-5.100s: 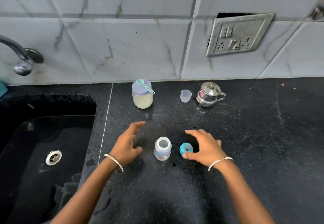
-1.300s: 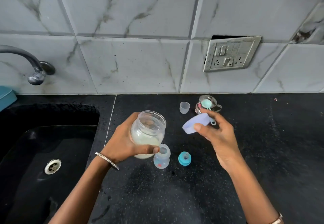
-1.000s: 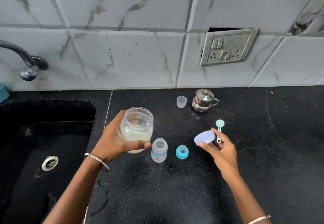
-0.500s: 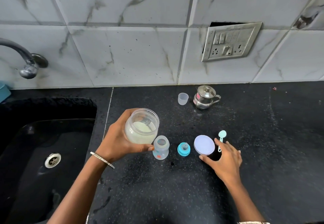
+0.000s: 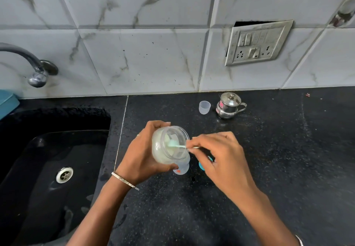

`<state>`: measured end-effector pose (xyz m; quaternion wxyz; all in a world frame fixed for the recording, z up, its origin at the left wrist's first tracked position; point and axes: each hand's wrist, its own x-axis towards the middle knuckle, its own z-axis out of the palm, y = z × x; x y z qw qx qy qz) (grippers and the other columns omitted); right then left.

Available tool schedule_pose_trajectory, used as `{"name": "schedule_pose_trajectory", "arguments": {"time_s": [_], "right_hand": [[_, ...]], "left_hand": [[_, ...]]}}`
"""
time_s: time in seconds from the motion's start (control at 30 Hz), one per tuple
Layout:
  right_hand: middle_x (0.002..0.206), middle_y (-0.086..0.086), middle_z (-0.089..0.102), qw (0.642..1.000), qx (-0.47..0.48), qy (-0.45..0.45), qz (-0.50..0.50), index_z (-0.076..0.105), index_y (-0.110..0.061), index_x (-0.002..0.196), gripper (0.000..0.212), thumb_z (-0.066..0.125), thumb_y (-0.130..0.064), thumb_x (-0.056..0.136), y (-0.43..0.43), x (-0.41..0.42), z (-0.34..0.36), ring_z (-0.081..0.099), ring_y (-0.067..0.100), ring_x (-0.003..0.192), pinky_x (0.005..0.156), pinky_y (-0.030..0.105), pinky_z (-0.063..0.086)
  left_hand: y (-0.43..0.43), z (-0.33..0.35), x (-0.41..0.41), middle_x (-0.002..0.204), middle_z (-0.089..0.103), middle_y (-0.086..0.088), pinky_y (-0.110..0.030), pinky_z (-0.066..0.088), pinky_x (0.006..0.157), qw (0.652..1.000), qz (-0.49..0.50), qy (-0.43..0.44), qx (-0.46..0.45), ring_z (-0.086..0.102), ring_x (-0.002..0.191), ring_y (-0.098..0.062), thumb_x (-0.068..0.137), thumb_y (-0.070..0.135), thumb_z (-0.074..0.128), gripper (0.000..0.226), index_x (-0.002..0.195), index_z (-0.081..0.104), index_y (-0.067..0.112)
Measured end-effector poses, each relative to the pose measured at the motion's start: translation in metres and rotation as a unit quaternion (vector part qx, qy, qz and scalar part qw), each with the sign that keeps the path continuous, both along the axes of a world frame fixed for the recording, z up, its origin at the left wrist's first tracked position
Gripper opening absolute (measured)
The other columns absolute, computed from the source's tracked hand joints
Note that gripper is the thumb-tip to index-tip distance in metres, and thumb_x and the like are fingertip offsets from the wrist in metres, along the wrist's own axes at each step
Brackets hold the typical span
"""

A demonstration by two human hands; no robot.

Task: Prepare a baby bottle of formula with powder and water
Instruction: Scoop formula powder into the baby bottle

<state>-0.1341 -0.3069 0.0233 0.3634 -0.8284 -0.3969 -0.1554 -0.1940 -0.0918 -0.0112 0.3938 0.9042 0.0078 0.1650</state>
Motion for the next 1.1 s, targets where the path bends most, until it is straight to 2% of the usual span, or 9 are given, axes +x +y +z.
{"name": "schedule_pose_trajectory", "arguments": {"time_s": [0.17,0.27,0.33,0.4,0.57,0.67,0.77,0.97,1.1], "right_hand": [[0.070,-0.017,0.073,0.988,-0.061,-0.141,-0.007,0.083,-0.027,0.083,0.012,0.083,-0.017,0.077,0.015,0.001,-0.006,0.053,0.012,0.090,0.081,0.034,0.033],[0.067,-0.016,0.071,0.982,-0.129,-0.138,0.004,0.083,-0.029,0.084,0.014,0.088,-0.022,0.073,0.017,-0.003,-0.010,0.047,0.015,0.088,0.079,0.036,0.032],[0.073,-0.015,0.068,0.987,-0.147,-0.058,0.001,0.083,-0.033,0.087,0.017,0.089,-0.024,0.074,0.018,-0.009,-0.009,0.046,0.017,0.088,0.079,0.032,0.030],[0.082,-0.016,0.057,0.987,-0.130,0.095,-0.017,0.083,-0.038,0.090,0.017,0.088,-0.028,0.077,0.019,-0.014,-0.002,0.046,0.018,0.090,0.081,0.027,0.034],[0.073,-0.005,0.079,0.899,0.065,0.433,-0.013,0.085,-0.020,0.085,0.012,0.090,-0.014,0.076,0.013,-0.009,0.015,0.073,0.001,0.070,0.064,0.009,0.048],[0.077,0.007,0.081,0.834,0.180,0.521,-0.022,0.083,-0.006,0.089,0.014,0.086,-0.001,0.077,0.008,-0.004,0.017,0.073,0.006,0.067,0.061,0.010,0.050],[0.083,0.011,0.081,0.808,0.214,0.547,-0.035,0.083,-0.006,0.092,0.018,0.086,-0.001,0.075,0.002,-0.001,0.019,0.074,0.010,0.072,0.063,0.010,0.051],[0.084,0.009,0.082,0.818,0.243,0.518,-0.055,0.083,-0.013,0.089,0.017,0.085,-0.003,0.075,-0.006,0.003,0.021,0.078,0.018,0.084,0.081,0.024,0.056],[0.082,-0.003,0.082,0.891,0.199,0.405,-0.055,0.082,-0.024,0.095,0.023,0.087,-0.011,0.077,-0.004,-0.002,0.020,0.074,0.020,0.070,0.071,0.033,0.057]], "left_hand": [[-0.007,0.002,-0.006,0.137,0.054,0.018,-0.037,0.046,0.104,0.998,-0.019,-0.005,0.058,0.053,0.121,-0.002,0.051,0.049,0.094,0.098,0.132,0.043,0.029],[-0.010,0.005,-0.007,0.140,0.054,0.015,-0.036,0.042,0.109,0.996,-0.032,-0.019,0.081,0.043,0.122,0.010,0.056,0.054,0.089,0.094,0.133,0.044,0.024],[-0.010,0.006,-0.007,0.141,0.053,0.013,-0.034,0.039,0.110,0.995,-0.039,-0.024,0.093,0.040,0.123,0.013,0.059,0.061,0.083,0.092,0.133,0.045,0.022],[-0.011,0.007,-0.007,0.142,0.053,0.013,-0.033,0.038,0.111,0.994,-0.044,-0.021,0.100,0.040,0.125,0.012,0.061,0.063,0.081,0.091,0.133,0.045,0.022],[-0.009,0.005,-0.009,0.139,0.053,0.018,-0.028,0.041,0.105,0.997,-0.033,0.005,0.075,0.050,0.121,0.002,0.054,0.055,0.089,0.096,0.133,0.041,0.028],[-0.004,0.002,-0.008,0.134,0.054,0.022,-0.034,0.050,0.096,0.999,-0.009,0.022,0.036,0.059,0.116,-0.006,0.048,0.049,0.094,0.101,0.130,0.037,0.035],[-0.002,-0.001,-0.010,0.121,0.061,0.021,-0.030,0.054,0.086,0.999,0.014,0.026,-0.020,0.065,0.104,-0.004,0.045,0.042,0.099,0.101,0.126,0.039,0.033],[-0.002,-0.003,-0.011,0.116,0.064,0.021,-0.014,0.051,0.084,0.994,0.029,0.044,-0.096,0.063,0.108,-0.002,0.047,0.041,0.100,0.099,0.127,0.043,0.028],[-0.006,-0.001,-0.009,0.115,0.060,0.030,-0.006,0.045,0.080,0.993,0.028,0.045,-0.110,0.061,0.106,0.005,0.047,0.039,0.101,0.099,0.127,0.044,0.024]]}}
